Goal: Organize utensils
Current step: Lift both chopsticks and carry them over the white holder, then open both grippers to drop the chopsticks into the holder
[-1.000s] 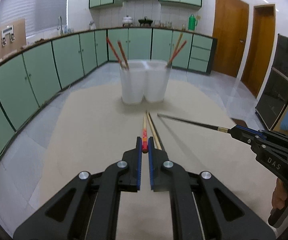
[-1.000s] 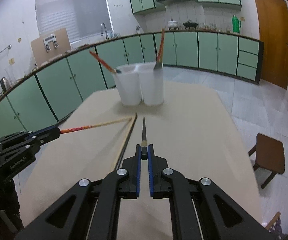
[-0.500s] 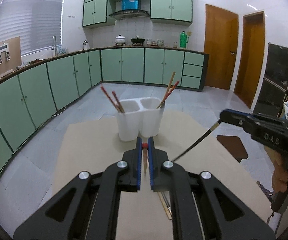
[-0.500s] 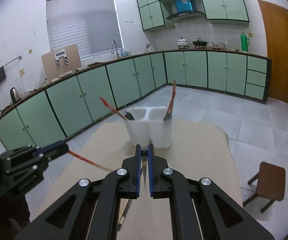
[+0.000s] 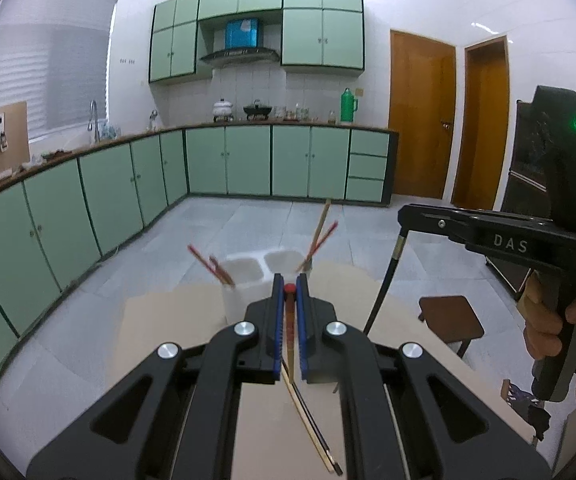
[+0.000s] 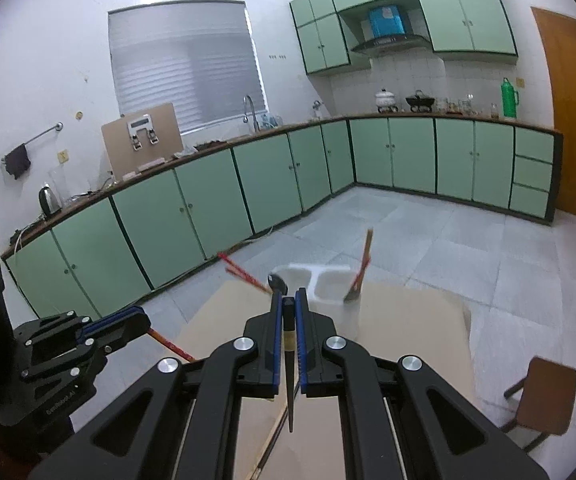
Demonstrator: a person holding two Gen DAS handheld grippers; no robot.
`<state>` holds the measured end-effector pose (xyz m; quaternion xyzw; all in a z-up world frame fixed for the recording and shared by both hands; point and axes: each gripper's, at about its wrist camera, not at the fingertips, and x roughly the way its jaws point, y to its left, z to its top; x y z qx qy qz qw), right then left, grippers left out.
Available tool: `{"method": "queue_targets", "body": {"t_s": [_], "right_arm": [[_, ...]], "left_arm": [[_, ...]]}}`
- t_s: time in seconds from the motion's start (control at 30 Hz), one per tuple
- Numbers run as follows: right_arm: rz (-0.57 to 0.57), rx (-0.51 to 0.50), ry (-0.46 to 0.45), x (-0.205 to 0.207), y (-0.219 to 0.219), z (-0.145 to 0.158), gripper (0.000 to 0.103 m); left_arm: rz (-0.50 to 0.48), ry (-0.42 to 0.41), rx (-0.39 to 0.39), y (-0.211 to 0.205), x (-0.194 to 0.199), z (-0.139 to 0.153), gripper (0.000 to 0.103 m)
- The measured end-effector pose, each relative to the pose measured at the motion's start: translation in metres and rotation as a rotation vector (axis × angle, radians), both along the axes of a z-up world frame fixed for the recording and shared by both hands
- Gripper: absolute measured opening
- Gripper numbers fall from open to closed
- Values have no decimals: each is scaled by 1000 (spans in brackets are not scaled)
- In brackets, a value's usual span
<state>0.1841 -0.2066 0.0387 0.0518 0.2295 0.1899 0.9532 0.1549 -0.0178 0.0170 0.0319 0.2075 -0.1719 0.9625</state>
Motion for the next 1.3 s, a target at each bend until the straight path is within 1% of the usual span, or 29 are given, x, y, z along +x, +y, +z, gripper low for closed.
{"method": "queue_targets", "body": {"t_s": [0.13,0.3,0.43,0.53,0.63,0.7,0.73,0.87,1.03,1.3], "right_arm": [[-1,-22,-66,13,4,26,6],[-33,-42,-149,35,7,57,6],[-67,-45,-201,63,7,78,6],[-92,-46,-208,86,8,82,6],[-117,-56,-204,110,9,76,6],[-126,-60,-184,125,8,67,6],[-132,-63,-170,134,8,59,6],[-138,-74,-136,151,10,37,6],[-133,-84,-83,164,11,9,6],[-126,-108,2,171,13,-25,6]], "left_arm": [[4,-70,14,-6,15,21,5],[24,-153,-6,-10,46,54,5],[36,-189,-13,-15,73,71,5],[34,-182,-12,-21,96,72,5],[47,-179,6,-27,119,64,5],[50,-167,12,-30,132,56,5],[53,-155,12,-31,140,50,5],[61,-109,14,-34,163,25,5],[70,-47,1,-26,182,-2,5],[79,37,9,-13,204,-28,6]]}}
